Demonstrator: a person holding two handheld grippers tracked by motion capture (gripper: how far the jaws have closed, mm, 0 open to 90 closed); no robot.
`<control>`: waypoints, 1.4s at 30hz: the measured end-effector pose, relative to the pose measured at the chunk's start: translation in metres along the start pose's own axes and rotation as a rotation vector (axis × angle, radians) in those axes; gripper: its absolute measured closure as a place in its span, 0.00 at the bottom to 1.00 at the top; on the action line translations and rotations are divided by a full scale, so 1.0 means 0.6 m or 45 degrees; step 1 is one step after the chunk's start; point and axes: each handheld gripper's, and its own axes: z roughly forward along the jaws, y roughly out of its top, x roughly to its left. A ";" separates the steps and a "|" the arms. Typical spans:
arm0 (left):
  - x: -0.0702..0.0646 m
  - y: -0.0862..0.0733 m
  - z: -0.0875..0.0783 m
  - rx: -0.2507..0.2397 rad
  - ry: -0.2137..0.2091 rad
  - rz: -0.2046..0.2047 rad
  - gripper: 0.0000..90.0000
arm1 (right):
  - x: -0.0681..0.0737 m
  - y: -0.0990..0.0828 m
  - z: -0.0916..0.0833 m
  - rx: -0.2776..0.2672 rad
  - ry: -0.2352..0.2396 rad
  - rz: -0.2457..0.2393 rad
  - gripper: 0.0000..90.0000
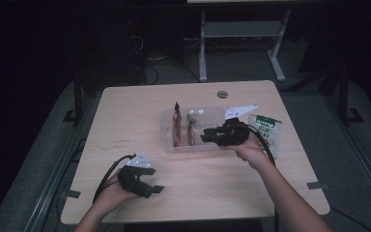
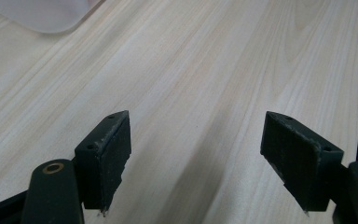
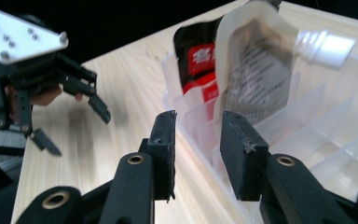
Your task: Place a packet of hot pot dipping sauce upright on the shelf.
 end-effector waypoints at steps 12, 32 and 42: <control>-0.002 0.001 0.000 -0.008 0.003 0.002 0.27 | 0.037 -0.026 -0.041 0.072 -0.066 -0.059 0.80; -0.005 0.002 0.001 -0.003 -0.004 0.016 0.27 | -0.047 -0.095 -0.149 0.151 -0.400 0.020 0.99; -0.005 0.002 0.004 0.001 -0.009 0.017 0.27 | -0.097 -0.131 -0.171 0.250 -0.545 0.112 1.00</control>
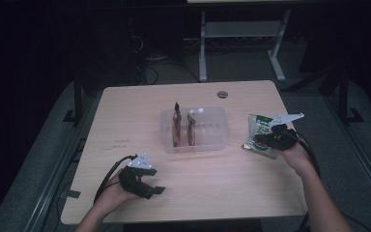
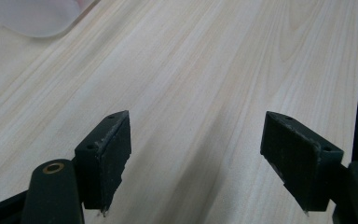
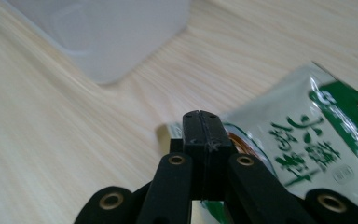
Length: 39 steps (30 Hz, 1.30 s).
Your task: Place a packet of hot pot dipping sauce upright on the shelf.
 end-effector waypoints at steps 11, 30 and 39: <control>0.001 0.000 0.001 0.011 -0.002 -0.005 0.27 | -0.042 -0.022 0.035 0.116 -0.073 0.063 1.00; 0.000 0.000 0.006 0.026 -0.010 0.004 0.27 | 0.007 -0.014 0.060 0.270 0.024 -0.078 1.00; -0.001 0.001 0.005 0.025 -0.010 0.008 0.27 | 0.047 -0.008 0.070 0.270 0.146 -0.165 1.00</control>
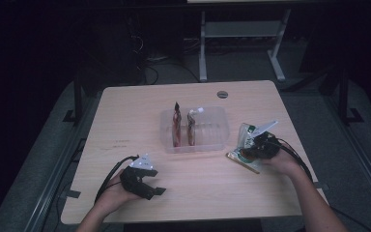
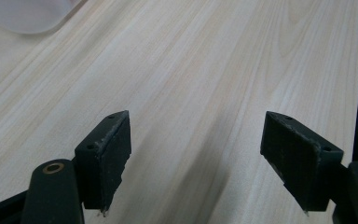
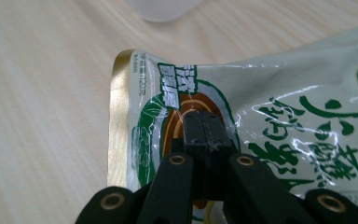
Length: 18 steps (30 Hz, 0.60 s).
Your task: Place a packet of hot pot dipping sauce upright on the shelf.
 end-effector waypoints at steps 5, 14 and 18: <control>0.000 0.000 0.000 0.000 -0.001 0.003 0.27 | 0.018 0.008 0.007 0.003 0.045 -0.046 1.00; 0.000 0.000 0.000 0.002 -0.001 0.004 0.27 | 0.054 0.026 0.022 0.012 0.115 -0.164 1.00; 0.000 0.000 0.000 0.001 -0.001 0.003 0.27 | 0.071 0.033 0.030 0.004 0.156 -0.207 1.00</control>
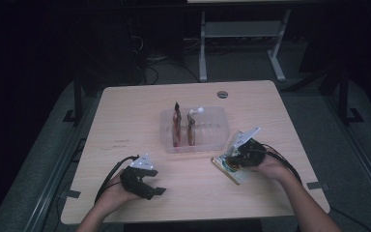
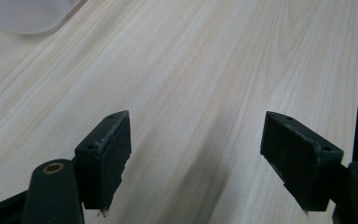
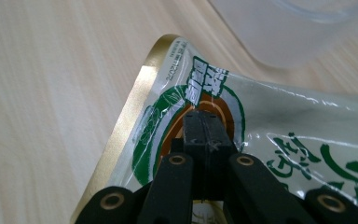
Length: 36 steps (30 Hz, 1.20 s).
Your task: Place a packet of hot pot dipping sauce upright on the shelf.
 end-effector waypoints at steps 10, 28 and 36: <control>0.000 0.000 0.000 0.001 0.001 0.002 0.27 | 0.035 0.027 0.025 -0.010 0.079 -0.119 1.00; -0.003 0.000 0.000 0.014 -0.004 0.021 0.27 | 0.028 0.030 0.009 -0.040 -0.001 -0.138 1.00; -0.002 0.001 0.001 0.011 0.001 0.014 0.27 | -0.045 -0.031 -0.029 -0.006 -0.157 0.103 1.00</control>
